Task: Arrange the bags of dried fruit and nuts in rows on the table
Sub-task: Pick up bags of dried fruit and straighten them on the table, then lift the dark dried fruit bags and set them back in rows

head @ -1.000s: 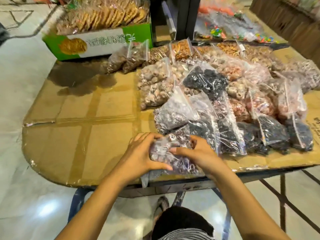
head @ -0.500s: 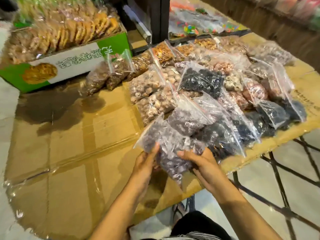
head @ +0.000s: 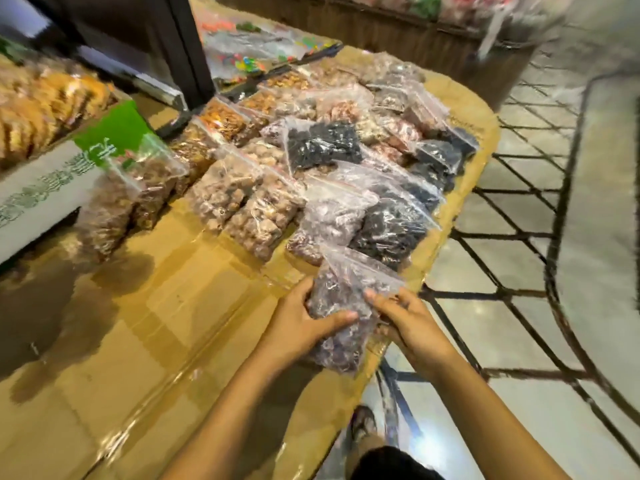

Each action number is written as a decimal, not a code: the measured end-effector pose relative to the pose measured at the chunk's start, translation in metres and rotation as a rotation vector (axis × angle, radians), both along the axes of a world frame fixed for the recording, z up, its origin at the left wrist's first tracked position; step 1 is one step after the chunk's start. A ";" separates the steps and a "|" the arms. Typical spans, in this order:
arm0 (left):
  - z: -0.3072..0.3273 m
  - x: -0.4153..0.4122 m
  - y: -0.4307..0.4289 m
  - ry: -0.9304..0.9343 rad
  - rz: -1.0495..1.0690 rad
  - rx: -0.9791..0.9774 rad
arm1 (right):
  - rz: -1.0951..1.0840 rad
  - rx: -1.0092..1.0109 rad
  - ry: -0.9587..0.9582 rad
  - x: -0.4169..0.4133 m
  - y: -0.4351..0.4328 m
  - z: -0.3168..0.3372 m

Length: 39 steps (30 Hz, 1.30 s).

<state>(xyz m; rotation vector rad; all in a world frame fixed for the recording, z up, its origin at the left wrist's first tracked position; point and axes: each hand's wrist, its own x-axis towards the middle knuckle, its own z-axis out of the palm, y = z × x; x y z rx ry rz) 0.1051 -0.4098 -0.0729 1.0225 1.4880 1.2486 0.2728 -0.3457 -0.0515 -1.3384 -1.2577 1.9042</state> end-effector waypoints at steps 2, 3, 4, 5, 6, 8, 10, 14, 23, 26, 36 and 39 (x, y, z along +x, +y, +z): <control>0.001 -0.001 0.018 0.041 -0.071 -0.004 | -0.096 0.018 0.024 0.005 0.005 0.005; 0.000 -0.002 0.029 0.061 -0.093 -0.004 | -0.142 0.043 0.020 0.005 0.011 0.005; -0.001 0.000 0.040 0.081 -0.107 -0.009 | -0.172 0.068 0.007 0.004 0.017 0.006; -0.005 0.001 0.051 0.117 -0.114 -0.016 | -0.200 0.103 -0.034 0.002 0.026 0.003; -0.012 0.003 0.060 0.168 -0.109 -0.035 | -0.220 0.136 -0.079 -0.001 0.035 -0.004; -0.026 0.007 0.072 0.271 -0.042 -0.096 | -0.226 0.180 -0.162 -0.006 0.053 -0.022; -0.036 0.014 0.071 0.369 0.002 -0.181 | -0.221 0.240 -0.241 -0.010 0.067 -0.037; -0.047 0.029 0.054 0.732 -0.113 -0.262 | -0.187 0.300 -0.392 -0.010 0.070 -0.044; -0.045 0.023 0.048 0.841 0.003 -0.199 | -0.273 0.326 -0.493 0.004 0.074 -0.025; -0.026 0.013 0.052 0.745 0.192 -0.130 | -0.308 0.376 -0.469 0.018 0.081 -0.013; 0.043 -0.043 0.177 0.651 0.595 -0.097 | -0.156 0.620 -0.335 0.005 0.217 0.018; 0.048 -0.053 0.231 0.577 0.658 -0.195 | -0.036 0.641 -0.305 -0.009 0.282 0.025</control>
